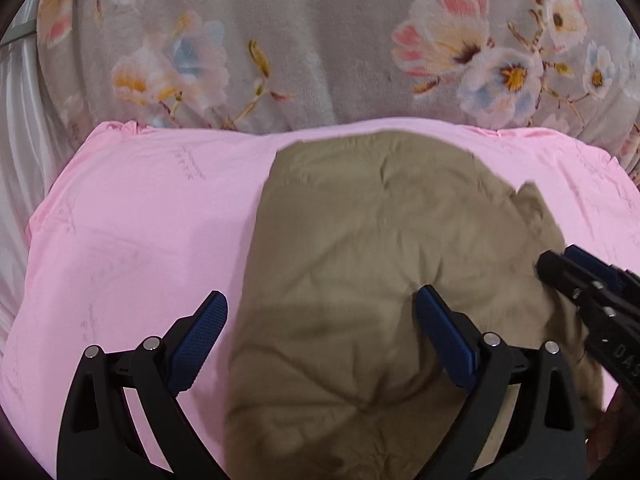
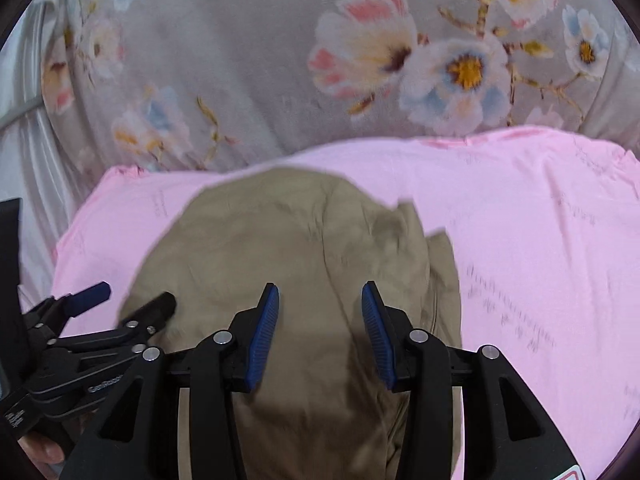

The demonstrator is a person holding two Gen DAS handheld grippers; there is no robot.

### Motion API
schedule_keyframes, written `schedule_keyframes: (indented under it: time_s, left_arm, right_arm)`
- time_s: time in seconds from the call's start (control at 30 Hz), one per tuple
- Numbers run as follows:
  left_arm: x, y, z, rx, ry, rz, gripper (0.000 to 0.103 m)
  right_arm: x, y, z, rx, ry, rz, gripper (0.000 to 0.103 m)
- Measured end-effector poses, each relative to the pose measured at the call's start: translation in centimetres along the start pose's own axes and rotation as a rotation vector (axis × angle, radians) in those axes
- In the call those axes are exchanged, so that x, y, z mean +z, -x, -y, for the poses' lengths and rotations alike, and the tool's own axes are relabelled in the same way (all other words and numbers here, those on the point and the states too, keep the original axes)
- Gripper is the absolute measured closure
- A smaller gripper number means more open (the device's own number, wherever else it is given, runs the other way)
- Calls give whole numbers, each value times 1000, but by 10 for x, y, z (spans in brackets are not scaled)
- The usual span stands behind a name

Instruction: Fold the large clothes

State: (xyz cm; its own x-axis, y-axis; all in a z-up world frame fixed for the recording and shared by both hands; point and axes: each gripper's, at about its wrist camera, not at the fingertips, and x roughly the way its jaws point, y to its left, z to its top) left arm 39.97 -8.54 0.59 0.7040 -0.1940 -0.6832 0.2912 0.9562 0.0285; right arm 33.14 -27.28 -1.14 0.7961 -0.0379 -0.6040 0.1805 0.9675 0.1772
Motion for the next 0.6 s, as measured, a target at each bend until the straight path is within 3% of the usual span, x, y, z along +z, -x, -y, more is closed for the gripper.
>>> schedule_keyframes:
  time_s: [0.1, 0.2, 0.33, 0.6]
  left_arm:
    - [-12, -5, -8, -37, 69, 27, 7]
    - [-16, -13, -15, -64, 115, 18, 5]
    - [-16, -15, -12, -48, 99, 12, 5]
    - [-15, -19, -8, -24, 82, 1, 5]
  right_arm:
    - [-13, -3, -1, -35, 36, 45, 61]
    - [-11, -6, -1, -32, 34, 28, 61]
    - [-8, -10, 7, 3, -10, -6, 60]
    - [-8, -13, -2, -42, 17, -17, 58]
